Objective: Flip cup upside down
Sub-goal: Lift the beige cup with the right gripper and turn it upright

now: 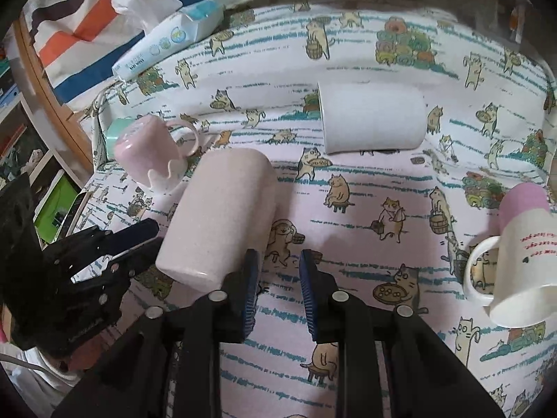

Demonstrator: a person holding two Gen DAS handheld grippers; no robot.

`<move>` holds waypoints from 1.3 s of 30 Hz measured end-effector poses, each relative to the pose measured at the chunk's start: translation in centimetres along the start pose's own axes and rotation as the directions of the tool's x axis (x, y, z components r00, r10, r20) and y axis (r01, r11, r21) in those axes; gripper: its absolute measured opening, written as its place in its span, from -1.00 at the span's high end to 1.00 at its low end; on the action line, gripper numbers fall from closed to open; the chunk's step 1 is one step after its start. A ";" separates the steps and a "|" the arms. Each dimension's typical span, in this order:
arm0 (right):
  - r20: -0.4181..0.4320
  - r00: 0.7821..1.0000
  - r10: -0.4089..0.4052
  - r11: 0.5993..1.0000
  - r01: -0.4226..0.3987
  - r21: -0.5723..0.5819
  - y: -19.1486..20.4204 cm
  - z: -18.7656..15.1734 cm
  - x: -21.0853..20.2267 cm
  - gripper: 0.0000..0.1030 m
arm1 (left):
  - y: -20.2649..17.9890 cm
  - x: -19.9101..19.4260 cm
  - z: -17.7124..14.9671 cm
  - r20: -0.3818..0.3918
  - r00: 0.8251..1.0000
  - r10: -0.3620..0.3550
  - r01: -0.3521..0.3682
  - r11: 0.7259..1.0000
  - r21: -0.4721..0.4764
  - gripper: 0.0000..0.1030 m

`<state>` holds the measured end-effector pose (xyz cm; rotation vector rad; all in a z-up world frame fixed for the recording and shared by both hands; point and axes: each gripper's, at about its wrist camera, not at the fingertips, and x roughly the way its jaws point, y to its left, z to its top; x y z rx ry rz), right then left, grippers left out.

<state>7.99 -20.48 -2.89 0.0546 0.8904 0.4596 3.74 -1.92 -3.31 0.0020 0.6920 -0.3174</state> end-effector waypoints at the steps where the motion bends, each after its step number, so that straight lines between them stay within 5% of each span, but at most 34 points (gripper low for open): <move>1: 0.017 1.000 0.007 1.000 -0.007 -0.002 0.2 0.0 -0.4 0.51 | 0.3 -0.2 0.1 0.011 1.000 0.014 -0.013 1.000 -0.014 0.34; 4: 0.069 0.997 0.019 1.000 -0.019 0.000 0.5 0.1 -1.4 0.48 | 1.3 -0.9 0.3 0.056 0.997 0.055 -0.052 0.997 -0.059 0.14; 6: 0.104 0.994 0.019 1.000 -0.020 0.003 0.9 0.2 -1.9 0.28 | 2.2 -1.4 0.4 0.085 0.993 0.084 -0.076 0.992 -0.099 0.13; 8: 0.145 0.989 0.004 1.000 -0.005 0.002 1.4 0.5 -2.6 -0.38 | 3.1 -1.9 0.5 0.108 0.990 0.085 -0.069 0.987 -0.144 0.05; 9: 0.175 0.985 -0.007 1.000 0.006 0.004 1.7 0.6 -3.0 -0.46 | 3.6 -2.2 0.6 0.121 0.989 0.086 -0.066 0.984 -0.166 -0.11; 12: 0.231 0.973 -0.017 1.000 0.017 0.005 2.7 1.2 -3.7 -0.64 | 4.9 -3.5 0.6 0.191 0.973 0.128 -0.081 0.968 -0.237 -0.66; 16: 0.250 0.968 -0.012 1.000 0.008 0.018 3.9 1.5 -3.5 -0.69 | 6.6 -5.0 0.4 0.257 0.951 0.170 -0.083 0.945 -0.317 -0.89; 21: 0.250 0.967 -0.043 0.999 0.046 -0.007 5.4 0.4 -2.3 -0.98 | 7.2 -4.9 0.5 0.247 0.945 0.215 -0.122 0.931 -0.345 -0.94; 39: 0.163 0.978 -0.127 0.988 0.140 -0.069 8.2 -1.2 2.7 -0.99 | 8.0 -4.4 0.4 0.206 0.946 0.250 -0.158 0.911 -0.381 -0.94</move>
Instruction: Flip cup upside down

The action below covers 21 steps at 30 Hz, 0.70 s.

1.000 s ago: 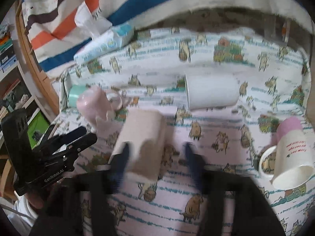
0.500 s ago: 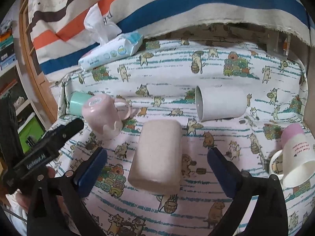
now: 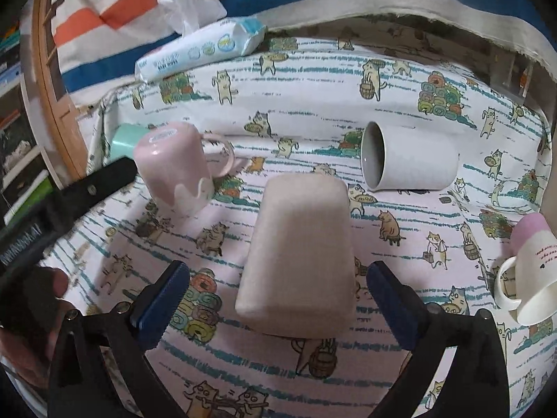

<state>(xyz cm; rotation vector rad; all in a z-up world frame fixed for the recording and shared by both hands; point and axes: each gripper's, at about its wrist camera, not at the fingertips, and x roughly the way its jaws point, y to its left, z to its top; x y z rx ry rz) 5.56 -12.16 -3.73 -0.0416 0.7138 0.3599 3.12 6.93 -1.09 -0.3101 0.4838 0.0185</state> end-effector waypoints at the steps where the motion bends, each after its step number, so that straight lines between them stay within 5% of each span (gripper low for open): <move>1: -0.006 1.000 -0.007 1.000 0.007 -0.003 0.1 -0.2 0.3 -0.99 | 0.1 0.1 0.0 -0.004 1.000 0.001 -0.001 1.000 -0.002 -0.94; 8: -0.013 0.999 -0.032 0.999 0.032 -0.006 0.2 -0.6 1.2 -0.97 | 0.2 0.2 0.0 -0.009 1.000 0.012 -0.012 1.000 -0.005 -0.94; 14: -0.060 0.998 -0.037 0.999 0.035 -0.020 0.1 -0.7 1.9 -0.45 | 0.2 0.3 0.0 -0.011 1.000 0.012 -0.012 1.000 -0.005 -0.94; 21: -0.063 0.997 -0.036 0.999 0.034 -0.041 -0.1 -0.7 1.2 -0.35 | 0.1 0.1 0.0 0.000 1.000 0.017 -0.017 1.000 0.006 -0.94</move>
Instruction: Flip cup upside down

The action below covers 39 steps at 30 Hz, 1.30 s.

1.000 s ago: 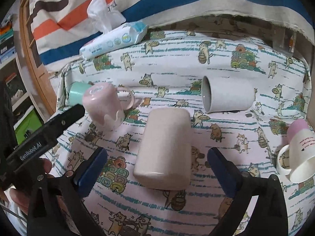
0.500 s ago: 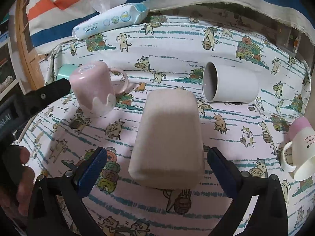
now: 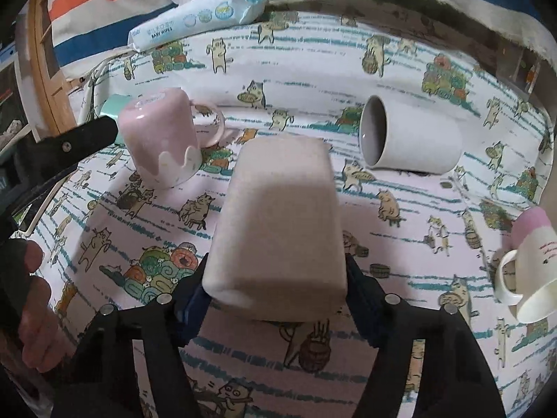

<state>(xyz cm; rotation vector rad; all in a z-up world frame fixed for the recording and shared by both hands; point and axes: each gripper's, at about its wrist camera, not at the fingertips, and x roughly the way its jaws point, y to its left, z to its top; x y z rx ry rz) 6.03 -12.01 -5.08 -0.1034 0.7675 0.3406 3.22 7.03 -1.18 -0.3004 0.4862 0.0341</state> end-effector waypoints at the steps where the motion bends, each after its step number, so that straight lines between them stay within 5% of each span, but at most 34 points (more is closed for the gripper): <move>1: 0.014 1.000 -0.002 1.000 0.002 -0.003 -0.1 0.1 -0.4 -0.35 | -0.1 -0.1 0.0 0.006 1.000 0.003 -0.003 1.000 0.004 -0.94; 9: 0.126 0.992 -0.020 1.000 0.021 -0.009 -0.8 2.1 -4.1 -0.34 | -0.7 -0.9 0.0 0.049 0.999 0.015 -0.017 0.999 0.038 -0.94; 21: 0.173 0.983 -0.055 0.998 0.051 0.028 -2.3 4.2 -4.8 -0.33 | -1.2 -1.2 0.1 0.071 0.997 0.026 -0.031 0.998 0.061 -0.94; 24: 0.188 0.980 -0.059 0.998 0.053 0.033 -2.4 4.6 -4.7 -0.11 | -1.2 -1.2 0.0 0.071 0.997 0.030 -0.035 0.997 0.062 -0.94; 27: 0.204 0.977 -0.056 0.998 0.049 0.042 -2.6 5.0 -4.7 -0.11 | -1.2 -1.2 0.0 0.070 0.997 0.030 -0.035 0.997 0.062 -0.94; 34: 0.097 0.995 -0.009 0.997 0.002 0.074 -3.5 4.2 -2.6 -0.11 | -1.2 -1.2 0.0 0.070 0.997 0.028 -0.033 0.997 0.064 -0.94; 39: 0.106 0.994 -0.009 0.994 -0.002 0.107 -5.0 3.9 -2.8 -0.13 | -1.5 -1.0 -0.1 0.054 0.998 0.013 -0.017 0.997 0.080 -0.94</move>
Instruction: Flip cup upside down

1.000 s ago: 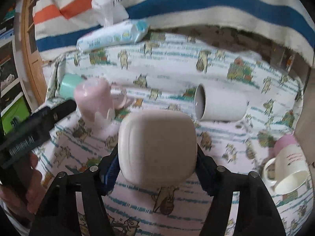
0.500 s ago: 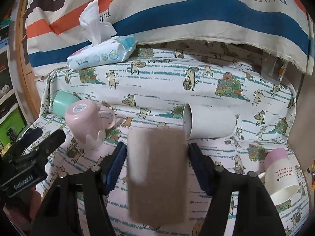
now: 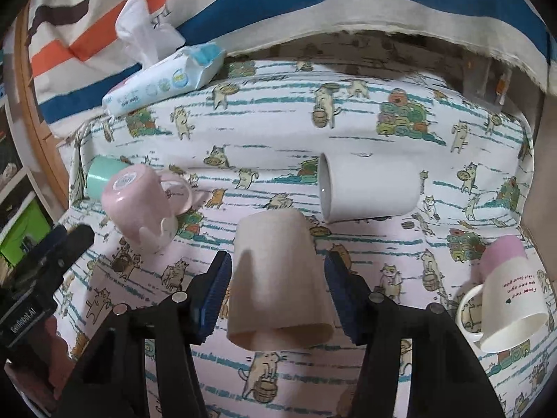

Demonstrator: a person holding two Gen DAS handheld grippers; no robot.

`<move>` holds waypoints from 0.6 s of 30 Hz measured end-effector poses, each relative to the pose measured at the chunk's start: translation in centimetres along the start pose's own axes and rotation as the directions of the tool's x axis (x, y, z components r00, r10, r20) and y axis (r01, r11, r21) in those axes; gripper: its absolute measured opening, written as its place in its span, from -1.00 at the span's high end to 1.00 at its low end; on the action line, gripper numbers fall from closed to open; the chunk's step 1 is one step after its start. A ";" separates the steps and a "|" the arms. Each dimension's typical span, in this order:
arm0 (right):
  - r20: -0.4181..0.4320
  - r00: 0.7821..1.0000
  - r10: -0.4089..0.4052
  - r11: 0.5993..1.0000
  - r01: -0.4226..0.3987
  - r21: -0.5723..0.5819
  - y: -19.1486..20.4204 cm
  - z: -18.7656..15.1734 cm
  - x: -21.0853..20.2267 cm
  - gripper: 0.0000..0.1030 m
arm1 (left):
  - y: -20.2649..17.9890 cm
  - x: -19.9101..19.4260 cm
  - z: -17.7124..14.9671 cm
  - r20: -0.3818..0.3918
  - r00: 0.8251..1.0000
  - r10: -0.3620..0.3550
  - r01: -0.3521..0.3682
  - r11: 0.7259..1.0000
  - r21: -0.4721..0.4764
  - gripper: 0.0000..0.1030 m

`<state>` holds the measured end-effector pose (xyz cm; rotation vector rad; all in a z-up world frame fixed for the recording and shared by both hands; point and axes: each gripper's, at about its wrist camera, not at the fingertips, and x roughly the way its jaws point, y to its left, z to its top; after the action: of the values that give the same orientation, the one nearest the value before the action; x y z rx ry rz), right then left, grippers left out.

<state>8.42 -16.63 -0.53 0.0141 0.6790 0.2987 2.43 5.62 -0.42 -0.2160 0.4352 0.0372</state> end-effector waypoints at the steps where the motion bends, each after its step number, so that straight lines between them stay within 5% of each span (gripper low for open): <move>1: 0.008 1.000 0.003 1.000 -0.003 0.008 -0.4 0.1 -0.2 -0.18 | -0.1 0.0 -0.1 -0.003 1.000 -0.004 0.004 1.000 0.007 -0.94; 11: 0.187 0.982 -0.034 0.999 0.040 -0.031 -5.8 0.5 -3.8 -0.25 | -4.0 1.5 -0.2 -0.124 0.991 -0.046 0.061 0.991 0.119 -0.94; 18: 0.315 0.944 -0.101 0.995 0.092 0.046 -10.3 0.7 -5.5 -0.34 | -11.5 4.6 2.6 -0.389 0.921 -0.038 0.105 0.983 0.153 -0.85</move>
<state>7.55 -27.91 2.22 0.0572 0.3630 0.1853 8.61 -5.14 2.26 -0.0676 0.8194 -0.1174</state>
